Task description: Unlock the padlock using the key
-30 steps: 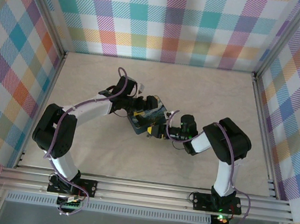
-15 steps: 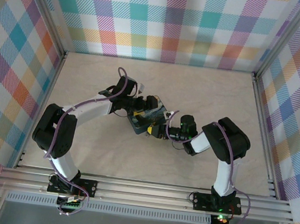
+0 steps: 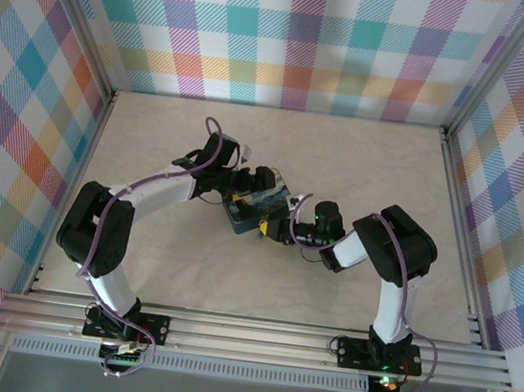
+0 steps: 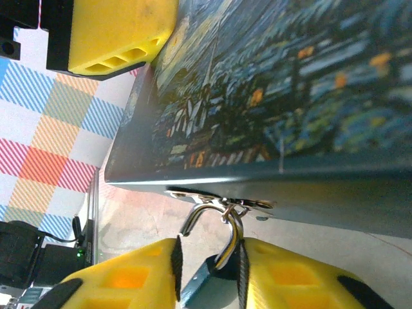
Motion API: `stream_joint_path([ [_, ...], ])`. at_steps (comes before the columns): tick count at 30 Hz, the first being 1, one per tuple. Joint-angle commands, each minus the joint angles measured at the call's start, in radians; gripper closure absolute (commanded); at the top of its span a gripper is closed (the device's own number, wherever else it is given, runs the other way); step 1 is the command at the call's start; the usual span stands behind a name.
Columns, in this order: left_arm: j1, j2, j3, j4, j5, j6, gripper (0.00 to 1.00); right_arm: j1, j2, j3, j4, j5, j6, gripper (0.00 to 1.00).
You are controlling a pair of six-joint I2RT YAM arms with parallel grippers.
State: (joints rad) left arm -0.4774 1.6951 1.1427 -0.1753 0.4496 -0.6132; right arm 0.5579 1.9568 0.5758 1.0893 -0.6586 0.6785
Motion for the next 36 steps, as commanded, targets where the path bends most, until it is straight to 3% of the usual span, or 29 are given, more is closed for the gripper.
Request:
stream_joint_path([
  [1,-0.008,0.012,0.003,-0.006,-0.012,0.007,0.01,0.008,0.005,0.012,0.013,-0.022,0.004,0.74],
  [13,-0.008,0.004,-0.007,-0.008,-0.02,0.01,0.01,0.008,-0.019,0.01,-0.043,0.01,0.0,0.89],
  [36,-0.033,-0.067,-0.111,-0.015,-0.065,-0.033,0.0,0.008,0.007,-0.057,0.126,0.145,0.168,0.96],
])
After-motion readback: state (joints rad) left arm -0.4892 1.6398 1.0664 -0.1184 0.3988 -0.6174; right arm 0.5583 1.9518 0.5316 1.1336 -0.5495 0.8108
